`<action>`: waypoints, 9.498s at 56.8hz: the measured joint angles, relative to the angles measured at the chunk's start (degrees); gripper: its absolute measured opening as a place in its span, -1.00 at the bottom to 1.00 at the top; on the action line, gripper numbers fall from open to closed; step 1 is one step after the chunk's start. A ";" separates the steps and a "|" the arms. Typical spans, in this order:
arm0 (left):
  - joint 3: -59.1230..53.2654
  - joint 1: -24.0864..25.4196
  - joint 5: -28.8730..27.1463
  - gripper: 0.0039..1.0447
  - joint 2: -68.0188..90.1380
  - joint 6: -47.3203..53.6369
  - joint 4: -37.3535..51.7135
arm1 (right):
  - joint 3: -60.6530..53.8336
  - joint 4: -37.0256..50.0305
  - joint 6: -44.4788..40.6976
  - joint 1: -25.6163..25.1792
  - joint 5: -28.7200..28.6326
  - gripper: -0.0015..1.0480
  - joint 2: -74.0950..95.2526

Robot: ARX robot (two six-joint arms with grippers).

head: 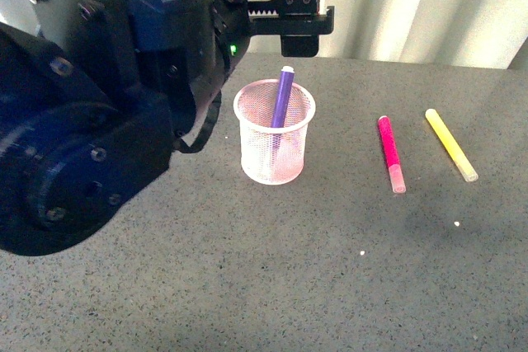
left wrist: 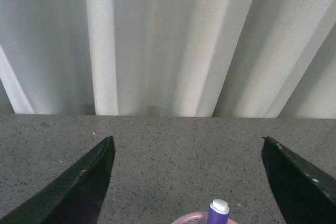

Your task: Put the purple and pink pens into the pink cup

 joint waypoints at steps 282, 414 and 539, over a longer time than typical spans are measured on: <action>-50.12 29.27 18.75 0.88 -118.90 6.49 -64.61 | 70.88 -2.51 11.56 10.05 4.42 0.87 123.93; -50.12 29.27 18.75 0.88 -118.90 6.49 -64.61 | 65.40 33.22 9.31 15.04 1.01 -0.77 121.68; -50.12 29.27 18.75 0.88 -118.90 6.49 -64.61 | 57.51 47.17 3.28 30.25 11.19 0.87 115.62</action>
